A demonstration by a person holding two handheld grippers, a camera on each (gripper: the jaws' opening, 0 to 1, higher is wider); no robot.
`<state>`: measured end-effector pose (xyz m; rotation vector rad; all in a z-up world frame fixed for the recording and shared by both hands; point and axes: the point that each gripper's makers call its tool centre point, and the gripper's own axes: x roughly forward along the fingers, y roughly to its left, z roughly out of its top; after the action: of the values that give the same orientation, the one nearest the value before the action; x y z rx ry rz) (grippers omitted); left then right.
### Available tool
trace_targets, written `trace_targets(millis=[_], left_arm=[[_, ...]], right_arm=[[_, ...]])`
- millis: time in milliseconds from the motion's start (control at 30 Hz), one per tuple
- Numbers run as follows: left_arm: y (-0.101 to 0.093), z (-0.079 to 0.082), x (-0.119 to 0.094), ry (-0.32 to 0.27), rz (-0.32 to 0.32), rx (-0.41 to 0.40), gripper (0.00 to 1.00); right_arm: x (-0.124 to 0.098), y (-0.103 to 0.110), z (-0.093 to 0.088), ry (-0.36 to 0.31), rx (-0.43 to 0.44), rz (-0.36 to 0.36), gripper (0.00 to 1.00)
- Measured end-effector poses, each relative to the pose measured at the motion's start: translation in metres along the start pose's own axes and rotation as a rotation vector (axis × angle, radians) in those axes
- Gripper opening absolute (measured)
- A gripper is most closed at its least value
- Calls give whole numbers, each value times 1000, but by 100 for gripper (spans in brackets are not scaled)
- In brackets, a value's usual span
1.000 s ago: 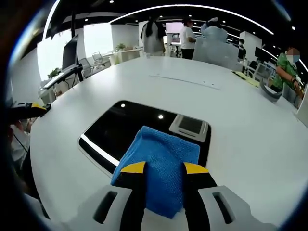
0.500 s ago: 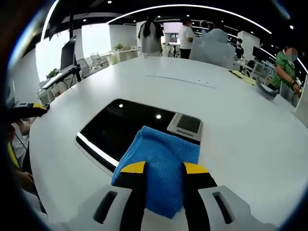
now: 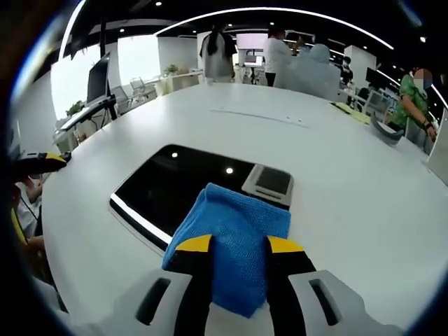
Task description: Wipe the mirror surface with the cleaning cloth until all visible marks leave the cleaned area.
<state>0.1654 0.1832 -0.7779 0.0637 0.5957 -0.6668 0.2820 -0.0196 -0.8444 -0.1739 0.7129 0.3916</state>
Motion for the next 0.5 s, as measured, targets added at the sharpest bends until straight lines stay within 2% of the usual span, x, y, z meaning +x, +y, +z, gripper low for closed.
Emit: trace_targets(millis=[200,500], left_arm=[[4,-5,-2,24,1,28,99],[2,-1,1,17,-9,24,99]], right_arm=[[-3,-3,-3,4,7,-7,26],[-2,-7,-2,12,-6,1,26]])
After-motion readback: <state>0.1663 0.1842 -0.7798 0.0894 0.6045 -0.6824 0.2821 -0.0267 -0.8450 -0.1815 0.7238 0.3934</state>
